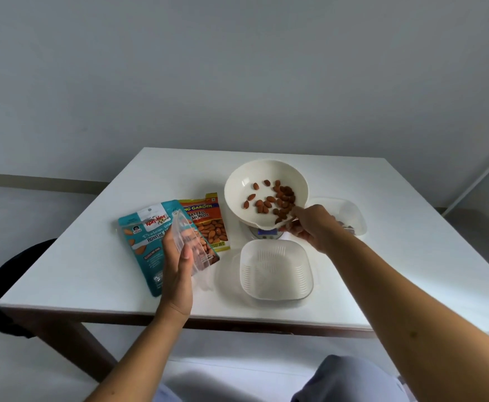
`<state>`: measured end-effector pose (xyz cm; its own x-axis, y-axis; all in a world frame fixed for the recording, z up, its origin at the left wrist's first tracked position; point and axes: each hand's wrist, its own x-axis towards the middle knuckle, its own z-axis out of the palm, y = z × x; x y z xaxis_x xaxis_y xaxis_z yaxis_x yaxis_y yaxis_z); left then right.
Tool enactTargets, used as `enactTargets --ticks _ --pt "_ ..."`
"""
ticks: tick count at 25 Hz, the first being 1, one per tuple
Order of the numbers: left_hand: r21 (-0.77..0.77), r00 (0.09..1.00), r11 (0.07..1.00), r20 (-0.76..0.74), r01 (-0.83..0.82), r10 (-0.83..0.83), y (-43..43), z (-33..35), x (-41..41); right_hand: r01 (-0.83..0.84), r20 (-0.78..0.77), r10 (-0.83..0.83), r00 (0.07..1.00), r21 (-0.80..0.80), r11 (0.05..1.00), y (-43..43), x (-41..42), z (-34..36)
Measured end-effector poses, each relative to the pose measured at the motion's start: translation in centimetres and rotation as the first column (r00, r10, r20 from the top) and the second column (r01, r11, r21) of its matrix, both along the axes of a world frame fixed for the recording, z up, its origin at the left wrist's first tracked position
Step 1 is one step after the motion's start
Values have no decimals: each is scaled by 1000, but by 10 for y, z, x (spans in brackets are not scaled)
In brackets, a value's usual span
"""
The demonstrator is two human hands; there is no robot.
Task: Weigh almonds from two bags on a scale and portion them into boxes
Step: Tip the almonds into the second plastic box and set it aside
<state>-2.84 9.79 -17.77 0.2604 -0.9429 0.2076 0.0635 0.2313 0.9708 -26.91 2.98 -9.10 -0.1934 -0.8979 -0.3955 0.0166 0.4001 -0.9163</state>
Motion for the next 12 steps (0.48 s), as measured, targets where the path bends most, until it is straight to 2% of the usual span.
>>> enactTargets --ticks 3,7,12 --pt "26 1000 1000 -25 0 0 -1 2 1 -115 -30 114 993 -27 993 13 -7 0" --pt "38 995 999 -101 -15 18 -2 1 2 -162 -116 147 982 -138 977 30 -15 -4" --pt "71 986 997 -168 1 11 -5 0 1 -274 -341 163 926 -307 911 55 -26 -11"
